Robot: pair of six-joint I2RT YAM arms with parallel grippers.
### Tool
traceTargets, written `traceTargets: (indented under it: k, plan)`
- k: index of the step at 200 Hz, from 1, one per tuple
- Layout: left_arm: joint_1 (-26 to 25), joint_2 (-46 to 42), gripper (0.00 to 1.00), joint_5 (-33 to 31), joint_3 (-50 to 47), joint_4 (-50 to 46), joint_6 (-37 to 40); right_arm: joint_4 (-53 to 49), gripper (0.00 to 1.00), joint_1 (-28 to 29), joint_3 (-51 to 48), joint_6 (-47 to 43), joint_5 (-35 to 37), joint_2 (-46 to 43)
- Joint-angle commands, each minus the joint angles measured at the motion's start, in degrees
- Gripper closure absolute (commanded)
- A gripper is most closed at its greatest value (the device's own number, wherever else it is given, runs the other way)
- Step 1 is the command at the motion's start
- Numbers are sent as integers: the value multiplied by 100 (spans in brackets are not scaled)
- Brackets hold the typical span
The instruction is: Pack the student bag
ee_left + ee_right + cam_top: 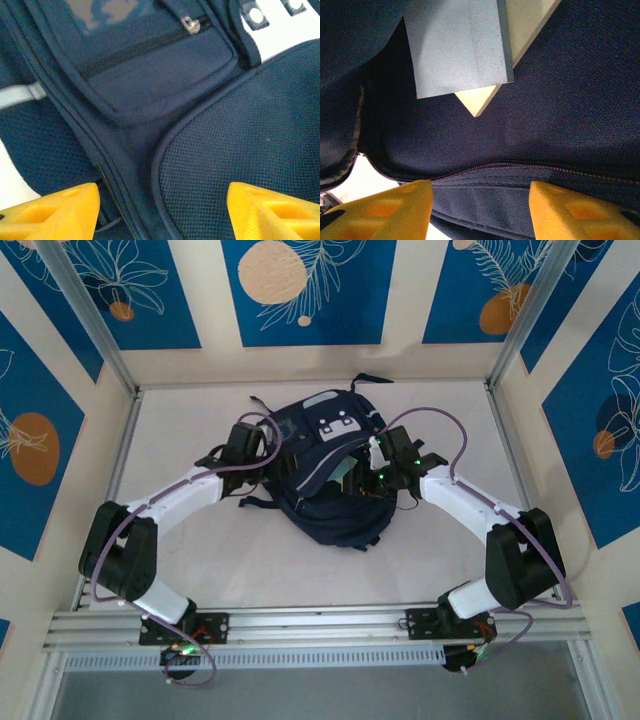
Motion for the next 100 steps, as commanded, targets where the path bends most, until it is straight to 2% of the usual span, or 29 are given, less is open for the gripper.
traceTargets:
  k: [1,46,62,72,93,100]
  plan:
    - [16,151,33,531,-189,685,-521,63,46,-38,-56,-8,-82,-78]
    - [-93,533,33,937,-318,1393,-988,-105,48,-242,-154,452,-740,-4]
    - [-196,696,38,1026,-189,1548,-1032,-253,49,-350,-124,566,-899,80]
    - [-238,822,53,1094,-128,1662,-1061,-389,49,-483,-66,616,-999,164]
    - [-253,972,98,1250,-173,2040,-1241,-563,49,-878,88,610,-1278,389]
    - [-252,974,100,1261,-215,2118,-1276,-595,50,-1046,181,562,-1410,491]
